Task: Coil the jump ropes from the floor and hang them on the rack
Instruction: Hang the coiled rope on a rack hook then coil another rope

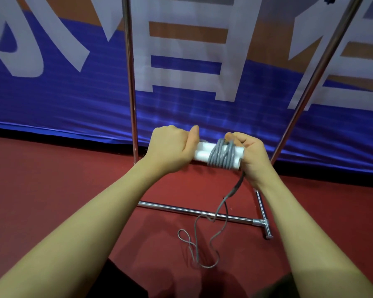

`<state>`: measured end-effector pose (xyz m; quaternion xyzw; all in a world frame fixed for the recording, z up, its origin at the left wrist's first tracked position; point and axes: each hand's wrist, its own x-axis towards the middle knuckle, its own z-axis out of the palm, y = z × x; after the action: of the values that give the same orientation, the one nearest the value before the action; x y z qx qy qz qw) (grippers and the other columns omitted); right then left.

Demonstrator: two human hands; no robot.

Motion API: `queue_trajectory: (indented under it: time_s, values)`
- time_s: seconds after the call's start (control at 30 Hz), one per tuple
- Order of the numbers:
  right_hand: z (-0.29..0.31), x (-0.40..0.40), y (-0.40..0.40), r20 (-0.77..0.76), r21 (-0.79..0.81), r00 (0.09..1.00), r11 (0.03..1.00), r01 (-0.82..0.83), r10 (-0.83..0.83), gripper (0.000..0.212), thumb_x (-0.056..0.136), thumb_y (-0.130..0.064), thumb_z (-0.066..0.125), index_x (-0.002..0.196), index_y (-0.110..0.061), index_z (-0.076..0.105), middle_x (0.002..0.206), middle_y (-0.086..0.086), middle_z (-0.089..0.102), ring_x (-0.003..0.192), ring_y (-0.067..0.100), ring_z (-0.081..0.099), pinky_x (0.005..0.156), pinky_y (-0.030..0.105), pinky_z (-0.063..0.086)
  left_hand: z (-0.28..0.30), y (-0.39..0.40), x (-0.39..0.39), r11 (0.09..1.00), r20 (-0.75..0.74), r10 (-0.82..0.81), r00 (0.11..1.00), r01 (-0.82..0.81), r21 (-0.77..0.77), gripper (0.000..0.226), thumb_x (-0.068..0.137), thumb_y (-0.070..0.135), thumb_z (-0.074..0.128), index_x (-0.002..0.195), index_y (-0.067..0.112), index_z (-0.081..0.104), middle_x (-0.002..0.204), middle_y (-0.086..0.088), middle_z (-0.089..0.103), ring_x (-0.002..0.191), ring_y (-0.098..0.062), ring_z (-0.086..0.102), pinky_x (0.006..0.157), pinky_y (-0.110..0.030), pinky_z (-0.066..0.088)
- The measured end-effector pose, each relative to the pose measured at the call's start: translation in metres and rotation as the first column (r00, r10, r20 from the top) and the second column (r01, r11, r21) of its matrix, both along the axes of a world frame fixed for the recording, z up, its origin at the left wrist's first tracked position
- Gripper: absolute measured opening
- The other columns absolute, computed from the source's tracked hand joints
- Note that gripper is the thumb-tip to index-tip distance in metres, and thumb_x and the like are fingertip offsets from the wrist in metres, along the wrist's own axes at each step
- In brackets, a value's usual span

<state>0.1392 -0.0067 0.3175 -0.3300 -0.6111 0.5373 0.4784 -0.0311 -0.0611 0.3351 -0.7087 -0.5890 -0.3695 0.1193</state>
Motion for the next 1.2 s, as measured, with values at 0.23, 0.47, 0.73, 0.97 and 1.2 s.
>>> queue_trajectory:
  time_s: [0.23,0.47,0.73,0.97,1.2]
  values:
    - [-0.009,-0.021,-0.012,0.102,-0.028,0.981,0.986,-0.163,0.165,0.029,0.102,-0.013,0.036,0.084,-0.012,0.059,0.046,-0.013,0.029,0.035,0.003,0.02,0.036,0.019,0.021,0.013,0.013,-0.006,0.9,0.26,0.352,0.899,-0.249,-0.358,0.033,0.1,0.016,0.03,0.067,0.014,0.026,0.065,-0.001,0.032,0.06,-0.025,0.031,0.051,-0.032,0.019]
    - [-0.014,-0.036,-0.027,0.327,-0.034,0.907,0.963,-0.268,0.264,0.023,0.1,-0.015,0.042,0.089,-0.017,0.062,0.044,-0.014,0.034,0.041,0.003,0.026,0.044,0.02,0.028,-0.003,0.02,-0.013,0.835,0.114,0.481,0.869,-0.414,-0.362,0.024,0.099,0.011,0.026,0.095,0.003,0.049,0.092,-0.02,0.056,0.086,-0.041,0.051,0.069,-0.044,0.041]
    - [-0.011,-0.034,-0.027,0.43,0.044,0.867,0.953,-0.3,0.253,0.02,0.097,-0.013,0.05,0.083,-0.013,0.063,0.046,-0.013,0.038,0.042,0.002,0.029,0.044,0.016,0.027,-0.025,0.026,-0.019,0.795,-0.063,0.491,0.869,-0.476,-0.376,0.043,0.104,0.02,0.022,0.116,-0.003,0.056,0.111,-0.024,0.061,0.103,-0.043,0.057,0.082,-0.042,0.042]
    - [-0.006,-0.027,-0.021,0.571,0.288,0.817,0.911,-0.296,0.085,0.025,0.094,-0.018,0.057,0.072,-0.011,0.066,0.047,-0.009,0.039,0.044,0.005,0.032,0.049,0.02,0.027,-0.038,0.034,-0.022,0.796,-0.181,0.437,0.881,-0.473,-0.378,0.05,0.103,0.031,0.026,0.104,-0.001,0.065,0.109,-0.024,0.063,0.101,-0.041,0.059,0.079,-0.038,0.039]
    - [-0.003,-0.011,-0.006,0.528,0.435,0.836,0.893,-0.117,-0.148,0.027,0.089,-0.024,0.064,0.067,-0.008,0.061,0.054,-0.003,0.049,0.053,0.006,0.04,0.057,0.026,0.035,-0.043,0.028,-0.01,0.913,-0.365,0.109,0.924,-0.238,-0.33,0.053,0.102,0.033,0.027,0.072,0.007,0.06,0.09,-0.019,0.067,0.089,-0.037,0.061,0.065,-0.032,0.029]
